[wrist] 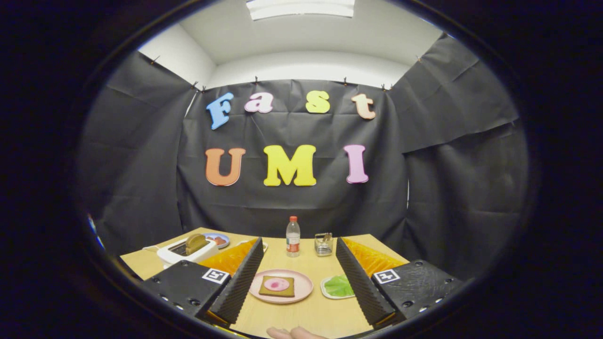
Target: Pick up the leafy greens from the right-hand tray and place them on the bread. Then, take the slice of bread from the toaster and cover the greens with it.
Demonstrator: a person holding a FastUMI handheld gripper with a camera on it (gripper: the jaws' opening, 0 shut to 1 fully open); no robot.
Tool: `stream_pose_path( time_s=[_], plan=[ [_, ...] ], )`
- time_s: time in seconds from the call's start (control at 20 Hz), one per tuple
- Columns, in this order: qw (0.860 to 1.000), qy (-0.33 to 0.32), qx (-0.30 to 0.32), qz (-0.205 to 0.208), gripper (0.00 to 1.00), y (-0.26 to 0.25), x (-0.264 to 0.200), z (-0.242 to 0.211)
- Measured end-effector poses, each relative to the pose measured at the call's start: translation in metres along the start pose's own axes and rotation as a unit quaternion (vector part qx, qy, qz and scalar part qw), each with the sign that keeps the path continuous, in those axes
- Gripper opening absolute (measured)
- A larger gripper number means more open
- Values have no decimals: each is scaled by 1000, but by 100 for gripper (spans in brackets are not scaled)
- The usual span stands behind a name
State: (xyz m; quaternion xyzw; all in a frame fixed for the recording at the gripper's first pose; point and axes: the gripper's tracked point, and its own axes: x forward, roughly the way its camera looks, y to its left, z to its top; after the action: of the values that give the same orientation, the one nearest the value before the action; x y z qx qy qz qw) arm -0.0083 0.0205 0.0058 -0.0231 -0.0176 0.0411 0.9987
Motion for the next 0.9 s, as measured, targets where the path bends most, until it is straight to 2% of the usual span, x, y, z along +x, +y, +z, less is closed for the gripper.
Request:
stream_pose_path(
  time_s=[0.45,0.9],
  plan=[
    [999,26,7,-28,95,-26,18,-19],
    [992,80,-12,-96,95,-99,74,-56]
  ],
)
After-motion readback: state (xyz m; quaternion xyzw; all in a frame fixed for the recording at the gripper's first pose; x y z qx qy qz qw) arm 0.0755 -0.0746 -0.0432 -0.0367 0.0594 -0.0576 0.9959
